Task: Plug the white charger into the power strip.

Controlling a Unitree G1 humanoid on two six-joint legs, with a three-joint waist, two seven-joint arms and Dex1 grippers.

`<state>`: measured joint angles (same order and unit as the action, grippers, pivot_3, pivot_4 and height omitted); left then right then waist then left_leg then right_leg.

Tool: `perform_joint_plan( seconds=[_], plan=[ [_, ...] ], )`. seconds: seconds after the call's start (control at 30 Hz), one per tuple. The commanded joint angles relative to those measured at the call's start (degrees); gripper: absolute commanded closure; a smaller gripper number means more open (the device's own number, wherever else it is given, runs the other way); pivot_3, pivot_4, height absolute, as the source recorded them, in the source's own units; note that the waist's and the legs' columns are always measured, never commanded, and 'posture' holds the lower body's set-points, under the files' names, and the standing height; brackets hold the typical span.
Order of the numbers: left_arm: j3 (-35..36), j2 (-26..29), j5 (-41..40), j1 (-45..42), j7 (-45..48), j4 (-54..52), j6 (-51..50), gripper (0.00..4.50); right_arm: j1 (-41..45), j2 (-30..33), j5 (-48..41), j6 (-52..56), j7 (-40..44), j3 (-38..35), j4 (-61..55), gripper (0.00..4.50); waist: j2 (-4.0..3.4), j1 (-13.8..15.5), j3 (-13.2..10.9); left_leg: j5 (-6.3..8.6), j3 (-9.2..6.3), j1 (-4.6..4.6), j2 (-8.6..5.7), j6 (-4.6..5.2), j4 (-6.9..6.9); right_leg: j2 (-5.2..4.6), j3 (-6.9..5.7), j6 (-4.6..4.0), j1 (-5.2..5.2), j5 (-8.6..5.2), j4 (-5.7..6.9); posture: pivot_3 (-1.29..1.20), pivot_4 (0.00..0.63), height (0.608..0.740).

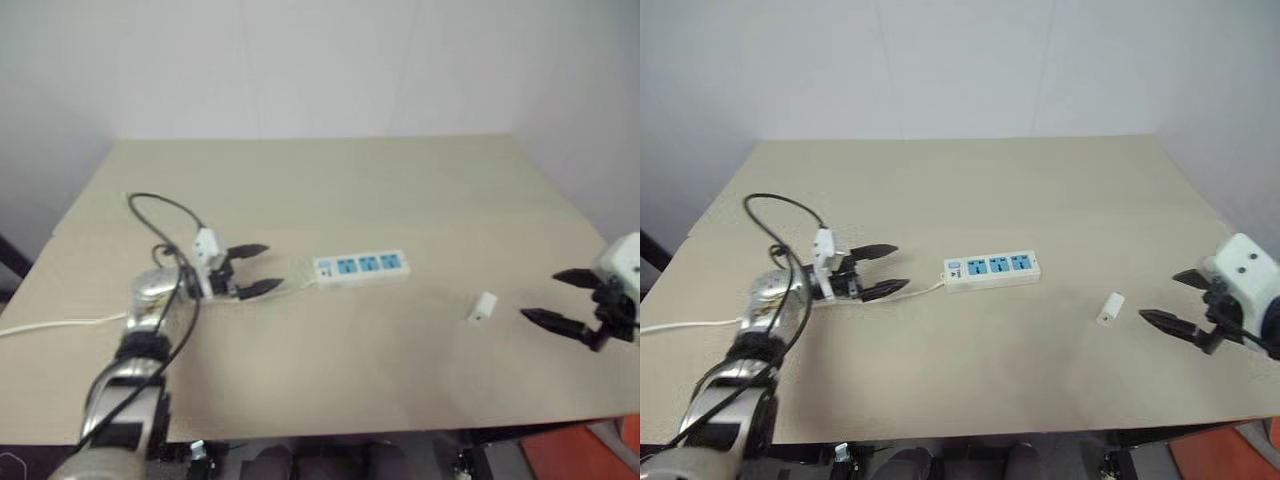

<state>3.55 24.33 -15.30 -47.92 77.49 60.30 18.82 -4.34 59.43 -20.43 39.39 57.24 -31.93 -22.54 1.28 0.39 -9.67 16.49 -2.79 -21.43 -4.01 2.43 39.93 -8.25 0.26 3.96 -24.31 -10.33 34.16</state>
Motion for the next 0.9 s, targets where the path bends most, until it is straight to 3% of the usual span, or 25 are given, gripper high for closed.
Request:
perform_joint_plan(
  seconds=[0.03, 0.4, 0.53, 0.73, 0.9],
  plan=[
    [0.46, -0.96, 2.04, -4.99, 2.66, 7.62, 3.6, 0.02, -0.65, -2.04, -1.53, 2.01, -3.07, -0.78, -5.52, 0.0, 0.0, -0.2, 0.0, 0.0, 0.0, -0.07, -0.01, -0.01, 0.0, -0.01, 0.0, 0.02, -0.03, 0.01, -0.02, 0.0, 0.15, 0.74],
    [-0.25, -5.84, 9.77, -12.58, 2.36, 15.65, 4.53, 0.02, -11.68, -8.9, -3.21, 8.66, -9.02, -7.92, -20.26, 0.0, 0.0, 0.5, 0.0, 0.19, -0.14, -0.64, -0.1, 0.35, 0.55, -0.13, -0.22, 0.36, -0.04, 0.19, -0.06, 0.0, 0.15, 0.74],
    [-2.02, -7.77, 14.72, -13.68, -6.18, 16.43, 7.25, 0.02, -12.98, -9.72, -4.51, 10.84, -10.28, -10.35, -22.88, 0.0, 0.03, 0.42, -0.02, 0.2, -0.16, -0.6, -0.08, 0.36, 0.73, -0.12, -0.21, 0.36, -0.02, 0.19, -0.06, 0.0, 0.15, 0.74],
    [-3.34, -9.69, 19.7, -14.02, -13.02, 17.13, 7.62, 0.02, -13.45, -9.3, -4.01, 11.08, -11.37, -9.44, -23.25, 0.0, 0.03, 0.22, -0.02, 0.2, -0.14, -0.49, -0.07, 0.36, 0.79, -0.11, -0.15, 0.37, 0.05, 0.2, -0.01, 0.0, 0.15, 0.74],
    [-3.21, -10.54, 20.76, -13.28, -10.2, 17.5, 4.57, 0.02, -12.82, -9.12, -3.39, 10.33, -12.73, -7.29, -22.76, 0.0, 0.03, 0.33, -0.02, 0.2, -0.14, -0.56, -0.1, 0.36, 0.81, -0.11, -0.17, 0.37, 0.02, 0.21, -0.02, 0.0, 0.15, 0.74]
  ],
)
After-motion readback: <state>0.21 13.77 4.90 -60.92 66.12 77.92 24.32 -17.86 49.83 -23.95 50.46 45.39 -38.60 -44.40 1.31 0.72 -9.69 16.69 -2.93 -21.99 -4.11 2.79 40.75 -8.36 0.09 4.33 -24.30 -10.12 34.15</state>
